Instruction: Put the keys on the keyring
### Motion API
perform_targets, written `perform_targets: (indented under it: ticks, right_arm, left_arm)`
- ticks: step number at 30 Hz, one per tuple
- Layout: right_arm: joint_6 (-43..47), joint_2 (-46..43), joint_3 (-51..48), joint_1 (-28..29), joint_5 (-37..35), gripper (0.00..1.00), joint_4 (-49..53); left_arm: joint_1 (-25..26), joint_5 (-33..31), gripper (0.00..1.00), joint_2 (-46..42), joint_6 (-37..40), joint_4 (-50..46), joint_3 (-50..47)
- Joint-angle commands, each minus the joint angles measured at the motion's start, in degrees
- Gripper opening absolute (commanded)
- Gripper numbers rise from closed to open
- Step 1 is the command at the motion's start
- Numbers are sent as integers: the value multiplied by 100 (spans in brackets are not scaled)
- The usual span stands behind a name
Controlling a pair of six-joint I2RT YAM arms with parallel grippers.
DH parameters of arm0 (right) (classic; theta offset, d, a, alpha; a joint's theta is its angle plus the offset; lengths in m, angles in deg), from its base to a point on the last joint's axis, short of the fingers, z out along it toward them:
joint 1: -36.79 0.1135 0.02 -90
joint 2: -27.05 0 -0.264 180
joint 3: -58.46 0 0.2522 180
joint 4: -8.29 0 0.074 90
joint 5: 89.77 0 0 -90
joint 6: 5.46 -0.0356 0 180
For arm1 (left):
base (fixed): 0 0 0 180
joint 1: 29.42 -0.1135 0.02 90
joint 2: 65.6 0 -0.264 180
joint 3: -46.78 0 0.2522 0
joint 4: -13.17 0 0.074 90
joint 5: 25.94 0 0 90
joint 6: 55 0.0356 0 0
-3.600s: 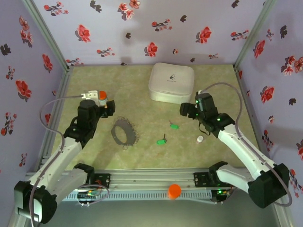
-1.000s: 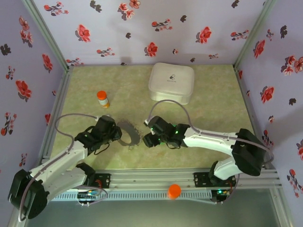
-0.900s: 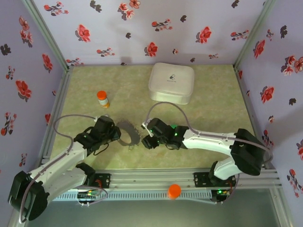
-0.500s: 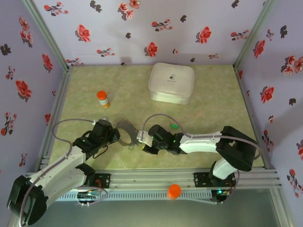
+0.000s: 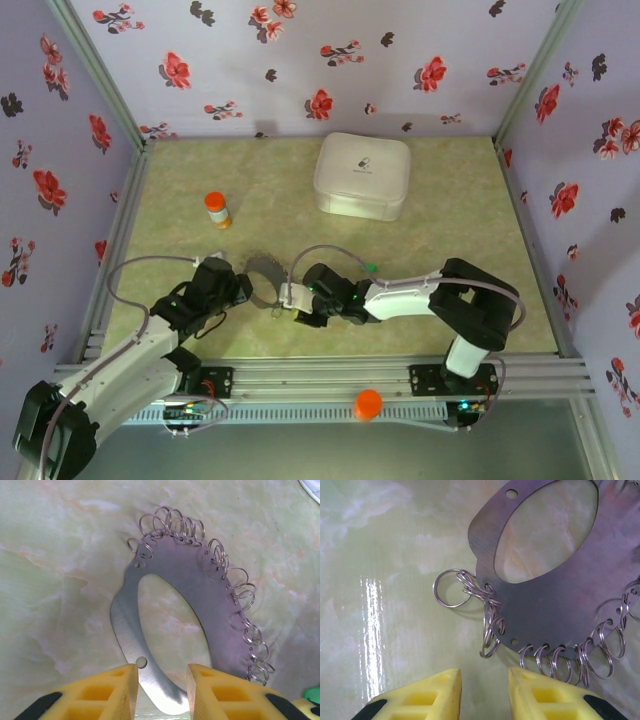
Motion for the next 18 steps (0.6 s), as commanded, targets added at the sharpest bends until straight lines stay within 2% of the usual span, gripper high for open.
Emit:
perform_targets:
  ticks: [1,10,18]
  right_arm:
    - [139,110,165,34,147,31,-189]
    - [152,201,143,35,89,24,-373]
    - [155,292,145,33,-26,22,-470]
  left_arm:
    - [-42,0,33,-37,-28,92,-49]
    - [-47,-1,33,6,-12,71,-12]
    - [-42,-11,33,16,-8,48,12]
